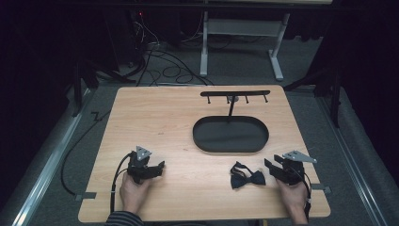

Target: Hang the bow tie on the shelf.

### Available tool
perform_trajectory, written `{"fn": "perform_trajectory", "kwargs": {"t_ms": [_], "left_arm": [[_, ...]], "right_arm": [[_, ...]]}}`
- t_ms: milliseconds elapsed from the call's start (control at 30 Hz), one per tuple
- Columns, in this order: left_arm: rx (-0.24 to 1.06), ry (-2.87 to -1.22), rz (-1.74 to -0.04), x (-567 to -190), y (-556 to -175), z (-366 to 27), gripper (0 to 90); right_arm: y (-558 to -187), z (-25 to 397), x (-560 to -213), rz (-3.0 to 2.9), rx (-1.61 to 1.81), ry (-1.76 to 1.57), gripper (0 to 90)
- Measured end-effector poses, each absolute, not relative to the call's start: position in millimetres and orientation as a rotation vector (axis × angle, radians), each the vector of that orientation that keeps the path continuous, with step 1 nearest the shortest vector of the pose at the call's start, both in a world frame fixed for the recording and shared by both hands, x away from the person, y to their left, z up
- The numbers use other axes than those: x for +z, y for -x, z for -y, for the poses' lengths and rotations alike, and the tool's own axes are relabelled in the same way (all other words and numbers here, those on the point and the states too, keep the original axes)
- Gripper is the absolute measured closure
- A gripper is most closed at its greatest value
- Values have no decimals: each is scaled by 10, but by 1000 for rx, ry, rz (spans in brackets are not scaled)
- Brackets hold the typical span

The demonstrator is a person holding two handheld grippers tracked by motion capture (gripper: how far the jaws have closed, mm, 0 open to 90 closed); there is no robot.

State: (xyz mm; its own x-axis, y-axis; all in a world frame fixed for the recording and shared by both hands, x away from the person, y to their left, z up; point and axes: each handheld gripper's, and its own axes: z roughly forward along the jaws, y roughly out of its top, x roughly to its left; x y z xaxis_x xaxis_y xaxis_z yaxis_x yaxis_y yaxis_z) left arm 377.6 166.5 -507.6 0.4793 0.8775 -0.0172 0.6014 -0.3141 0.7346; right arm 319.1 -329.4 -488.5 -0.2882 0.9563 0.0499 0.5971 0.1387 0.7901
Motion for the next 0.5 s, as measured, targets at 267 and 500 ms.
{"fn": "perform_trajectory", "kwargs": {"t_ms": [267, 500], "left_arm": [[513, -2037, -1219, -5076, -3775, -1665, 221], [513, -2037, -1219, -5076, -3775, -1665, 220]], "right_arm": [[-2981, 3250, -4741, -1938, 1059, -1438, 573], [-2900, 3174, -4676, -1965, 1094, -1429, 581]]}}
